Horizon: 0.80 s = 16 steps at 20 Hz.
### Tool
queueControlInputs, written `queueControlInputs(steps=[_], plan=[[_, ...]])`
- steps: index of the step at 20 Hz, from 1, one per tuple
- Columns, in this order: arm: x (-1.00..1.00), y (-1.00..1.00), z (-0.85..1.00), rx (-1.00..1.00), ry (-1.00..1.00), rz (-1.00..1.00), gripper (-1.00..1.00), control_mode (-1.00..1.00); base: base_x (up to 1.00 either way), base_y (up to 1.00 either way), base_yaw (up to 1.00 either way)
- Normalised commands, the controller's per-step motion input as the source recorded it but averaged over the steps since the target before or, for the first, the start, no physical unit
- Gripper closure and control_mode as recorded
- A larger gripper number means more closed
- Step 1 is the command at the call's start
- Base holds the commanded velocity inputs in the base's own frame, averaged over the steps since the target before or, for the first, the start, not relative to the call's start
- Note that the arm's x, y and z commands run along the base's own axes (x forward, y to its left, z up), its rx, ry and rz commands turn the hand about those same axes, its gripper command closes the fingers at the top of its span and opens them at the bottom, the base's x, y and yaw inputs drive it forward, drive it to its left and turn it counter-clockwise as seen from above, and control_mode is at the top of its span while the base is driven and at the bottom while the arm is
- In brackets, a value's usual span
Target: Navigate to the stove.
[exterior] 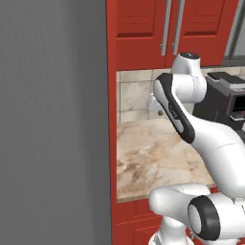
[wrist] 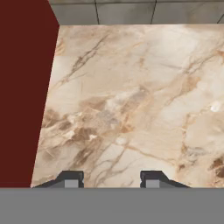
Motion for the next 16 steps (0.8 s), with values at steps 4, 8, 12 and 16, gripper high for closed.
queueControlInputs(steps=[4, 8, 12, 16], plan=[[-0.38, -0.1, -0.03, 0.0, -0.01, 0.0, -1.0, -1.0, 0.0, 0.0, 0.0], [-1.0, -0.18, -0.41, 0.0, 0.01, 0.0, -1.0, -1.0, 0.0, 0.0, 0.0], [-0.91, -0.06, -0.54, 0.0, 0.02, 0.0, -1.0, -1.0, 0.0, 0.0, 0.0], [0.0, 0.0, 0.0, 0.0, 0.0, 0.0, -1.0, 1.0, -0.47, -0.13, 0.0]])
